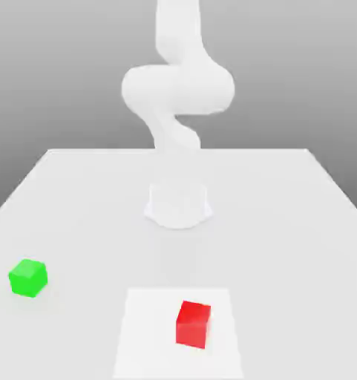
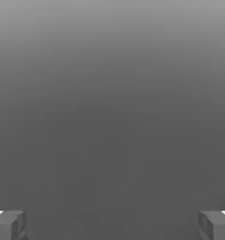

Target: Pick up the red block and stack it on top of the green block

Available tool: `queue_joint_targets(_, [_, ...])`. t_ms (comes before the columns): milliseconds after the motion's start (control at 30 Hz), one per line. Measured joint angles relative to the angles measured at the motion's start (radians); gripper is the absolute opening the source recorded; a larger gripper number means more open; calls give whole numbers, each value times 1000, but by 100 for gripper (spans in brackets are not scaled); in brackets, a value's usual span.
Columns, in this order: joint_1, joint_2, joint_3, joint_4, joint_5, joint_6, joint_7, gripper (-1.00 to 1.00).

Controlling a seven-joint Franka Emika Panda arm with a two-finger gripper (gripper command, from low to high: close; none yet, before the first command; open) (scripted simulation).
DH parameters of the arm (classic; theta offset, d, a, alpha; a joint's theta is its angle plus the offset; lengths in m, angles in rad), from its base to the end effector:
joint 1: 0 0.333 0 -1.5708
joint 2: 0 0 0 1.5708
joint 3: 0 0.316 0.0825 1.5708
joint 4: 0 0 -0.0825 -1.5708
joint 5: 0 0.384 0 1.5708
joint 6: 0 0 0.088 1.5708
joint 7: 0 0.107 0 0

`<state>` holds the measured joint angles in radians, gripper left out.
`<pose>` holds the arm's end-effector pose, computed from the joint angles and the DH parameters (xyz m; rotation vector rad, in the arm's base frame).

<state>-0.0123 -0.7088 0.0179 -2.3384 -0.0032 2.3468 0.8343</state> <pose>0.3818 0.0043 0.6635 -2.4827 1.0898 -0.9368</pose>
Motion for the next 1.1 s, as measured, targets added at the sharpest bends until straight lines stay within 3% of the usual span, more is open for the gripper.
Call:
queue_joint_targets(700, [-35, 767, 87, -319, -25, 396, 285, 0])
queue_joint_targets(900, [-6, 985, 47, -303, -73, 570, 332, 0])
queue_joint_targets(933, [0, 1004, 41, -301, -76, 586, 334, -100])
queue_joint_targets(1100, [-1, 1004, 41, -301, -78, 587, 336, -100])
